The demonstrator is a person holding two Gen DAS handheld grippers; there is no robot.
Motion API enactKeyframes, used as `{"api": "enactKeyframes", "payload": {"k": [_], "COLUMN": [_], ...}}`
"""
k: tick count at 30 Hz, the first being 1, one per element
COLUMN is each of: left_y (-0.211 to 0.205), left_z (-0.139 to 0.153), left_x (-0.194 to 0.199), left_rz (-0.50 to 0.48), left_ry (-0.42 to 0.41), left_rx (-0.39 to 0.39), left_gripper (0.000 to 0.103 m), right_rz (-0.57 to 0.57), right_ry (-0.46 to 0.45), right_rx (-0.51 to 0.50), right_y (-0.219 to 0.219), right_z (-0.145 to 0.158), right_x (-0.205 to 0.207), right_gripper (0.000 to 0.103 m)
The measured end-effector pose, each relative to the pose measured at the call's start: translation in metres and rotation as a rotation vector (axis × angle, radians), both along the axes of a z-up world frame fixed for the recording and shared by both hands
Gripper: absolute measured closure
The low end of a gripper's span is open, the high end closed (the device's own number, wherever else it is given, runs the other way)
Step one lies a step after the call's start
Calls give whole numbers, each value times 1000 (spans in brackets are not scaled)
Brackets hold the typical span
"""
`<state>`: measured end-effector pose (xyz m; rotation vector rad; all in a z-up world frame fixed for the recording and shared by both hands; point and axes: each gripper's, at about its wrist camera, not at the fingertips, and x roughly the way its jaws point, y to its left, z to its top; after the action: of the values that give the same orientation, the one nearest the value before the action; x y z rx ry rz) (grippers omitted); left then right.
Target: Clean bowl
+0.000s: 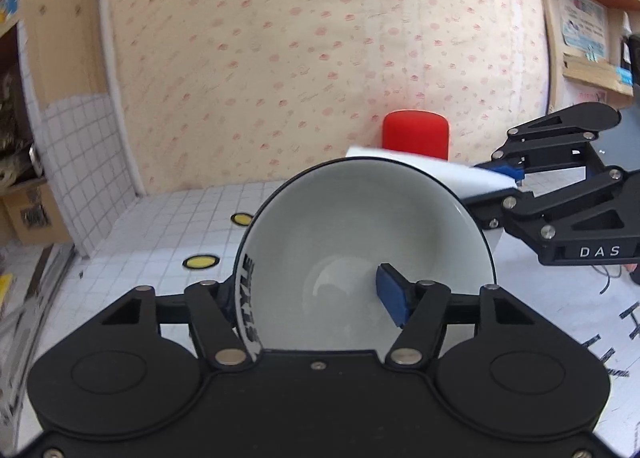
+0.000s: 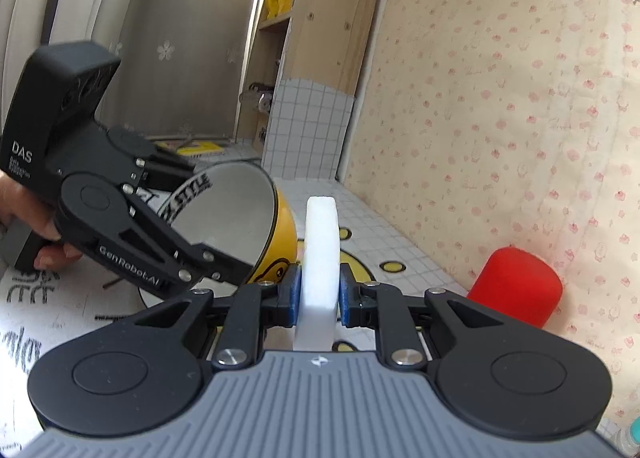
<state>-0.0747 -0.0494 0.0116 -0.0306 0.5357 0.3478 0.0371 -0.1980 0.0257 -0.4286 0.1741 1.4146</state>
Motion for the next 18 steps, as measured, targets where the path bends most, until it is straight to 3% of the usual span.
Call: {"api": "enactKeyframes", "payload": {"k": [10,18], "left_y": [1,-1], "left_z": [-2,-4], "left_x": [0,1], "left_rz": [17,14], "left_ry": [15,29], "left_rx": [-27,-40], "left_gripper": [38,38], "right_rz": [51,-5], "right_ry": [-22,-63], "right_rx": [-75,15], "right_y": [-12,-7], "right_z": [0,7], "right_x": [0,-7], "right_gripper": [82,82]}}
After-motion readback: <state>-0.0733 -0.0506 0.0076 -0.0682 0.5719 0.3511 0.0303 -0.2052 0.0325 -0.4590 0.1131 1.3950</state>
